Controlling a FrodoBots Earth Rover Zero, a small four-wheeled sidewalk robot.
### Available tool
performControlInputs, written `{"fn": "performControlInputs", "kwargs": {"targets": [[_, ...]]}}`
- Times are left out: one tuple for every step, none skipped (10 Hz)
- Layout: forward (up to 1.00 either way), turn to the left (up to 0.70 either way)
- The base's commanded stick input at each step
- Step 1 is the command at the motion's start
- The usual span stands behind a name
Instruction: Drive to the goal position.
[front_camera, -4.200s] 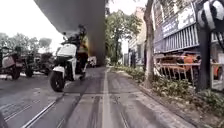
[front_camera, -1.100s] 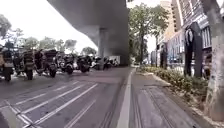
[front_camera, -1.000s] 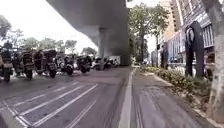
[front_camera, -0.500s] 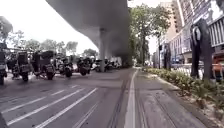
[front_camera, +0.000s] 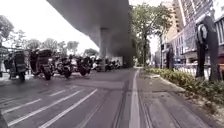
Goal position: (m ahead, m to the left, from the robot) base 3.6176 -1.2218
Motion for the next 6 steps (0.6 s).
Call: {"fn": "performControlInputs", "kwargs": {"targets": [[0.45,0.00],[0.45,0.00],[0.45,0.00],[0.45,0.00],[0.45,0.00],[0.45,0.00]]}}
